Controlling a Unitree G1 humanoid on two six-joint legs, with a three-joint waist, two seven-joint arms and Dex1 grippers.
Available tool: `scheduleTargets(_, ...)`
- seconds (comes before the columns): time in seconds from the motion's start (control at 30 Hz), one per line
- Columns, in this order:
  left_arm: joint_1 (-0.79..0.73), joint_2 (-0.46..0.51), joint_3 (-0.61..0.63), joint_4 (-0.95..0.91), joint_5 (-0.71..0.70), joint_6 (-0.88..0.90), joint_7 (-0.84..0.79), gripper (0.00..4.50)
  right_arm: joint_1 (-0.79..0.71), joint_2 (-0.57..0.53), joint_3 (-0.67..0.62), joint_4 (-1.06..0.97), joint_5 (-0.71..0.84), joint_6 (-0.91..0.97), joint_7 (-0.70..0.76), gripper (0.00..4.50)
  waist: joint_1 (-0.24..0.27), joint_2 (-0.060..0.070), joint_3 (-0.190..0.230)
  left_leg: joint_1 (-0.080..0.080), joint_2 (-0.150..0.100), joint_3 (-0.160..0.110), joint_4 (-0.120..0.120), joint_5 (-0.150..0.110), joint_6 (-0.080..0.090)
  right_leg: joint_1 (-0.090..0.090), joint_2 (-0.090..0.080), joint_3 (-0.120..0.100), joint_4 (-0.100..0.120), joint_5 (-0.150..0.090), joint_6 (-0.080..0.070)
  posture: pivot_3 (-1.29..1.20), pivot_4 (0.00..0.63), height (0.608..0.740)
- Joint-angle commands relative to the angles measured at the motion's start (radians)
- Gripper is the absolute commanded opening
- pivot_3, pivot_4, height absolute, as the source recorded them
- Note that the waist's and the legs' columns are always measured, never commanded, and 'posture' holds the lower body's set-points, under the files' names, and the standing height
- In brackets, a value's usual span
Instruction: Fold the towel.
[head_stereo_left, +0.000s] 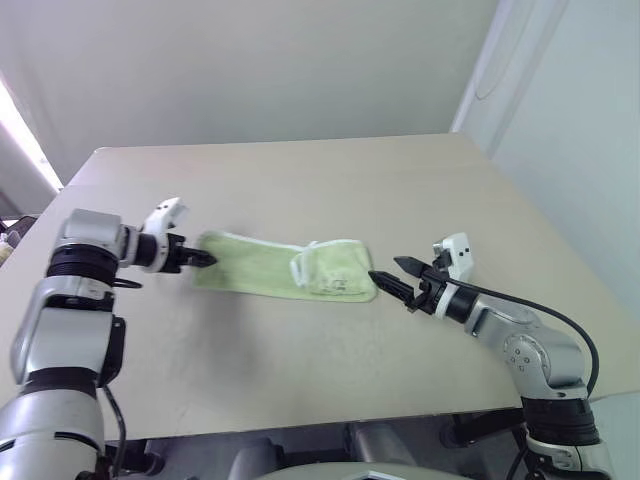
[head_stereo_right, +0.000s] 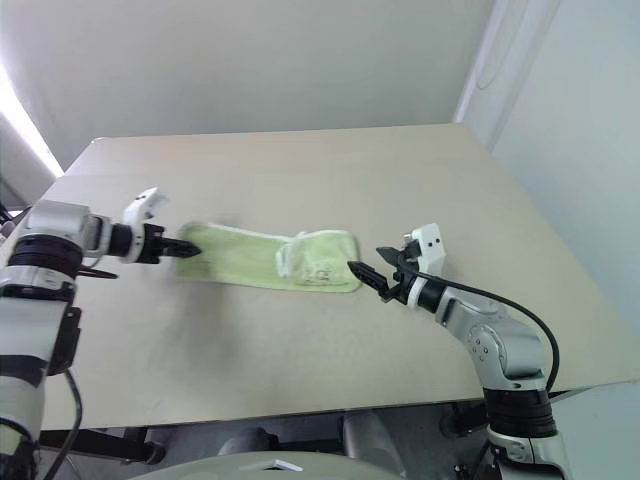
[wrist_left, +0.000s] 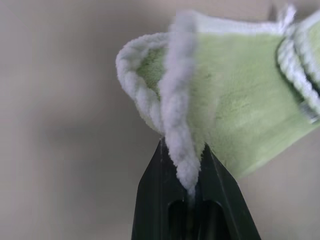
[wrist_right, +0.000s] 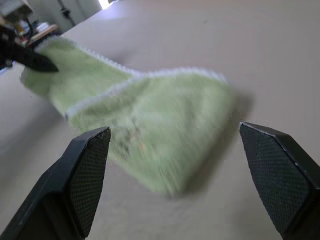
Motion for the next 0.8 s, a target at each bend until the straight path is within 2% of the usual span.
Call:
scheduleTargets(0.03,-0.07,0.04,-0.029,0.026,0.052,-0.057,-0.061,0.02,-0.015,-0.013,0.015,-0.03,-0.004,-0.021,0.017,4.31,0.003,-0.002,0.0,0.0,0.0,0.0,0.0,0.0,0.0,0.0,0.0,0.0,0.0,0.0,0.0,0.0,0.0,0.712)
scheduleTargets(0.1,-0.101,0.031,-0.048,0.032,0.073,-0.055,-0.084,0.02,-0.021,-0.01,0.019,-0.023,-0.005,-0.023,0.019,4.31,0.012,-0.003,0.001,0.0,0.0,0.0,0.001,0.0,0.0,0.0,-0.001,0.0,-0.001,0.0,0.0,0.0,0.0,0.712)
scheduleTargets(0.27,-0.178,-0.078,-0.077,-0.063,0.053,0.057,-0.145,0.02,-0.034,-0.005,0.032,-0.012,-0.012,-0.019,0.015,4.31,0.03,-0.005,0.002,-0.002,0.0,0.0,0.001,0.0,0.0,0.0,-0.001,-0.001,-0.001,0.0,0.0,0.0,0.0,0.712)
scheduleTargets(0.47,-0.172,-0.163,-0.124,-0.229,0.021,0.163,-0.175,0.02,-0.024,-0.005,0.016,-0.023,-0.004,-0.005,0.0,4.31,0.021,-0.005,0.003,-0.002,0.0,0.001,0.0,0.0,0.0,-0.002,0.0,0.0,-0.001,0.0,0.0,0.0,0.0,0.712)
scheduleTargets(0.8,-0.267,-0.325,-0.159,-0.166,-0.024,0.263,-0.14,0.02,0.029,-0.012,-0.013,-0.077,0.02,0.01,-0.022,4.31,0.019,-0.005,0.003,-0.001,0.0,0.001,0.001,0.0,0.0,-0.001,0.0,0.0,0.0,0.0,0.001,0.0,0.0,0.712)
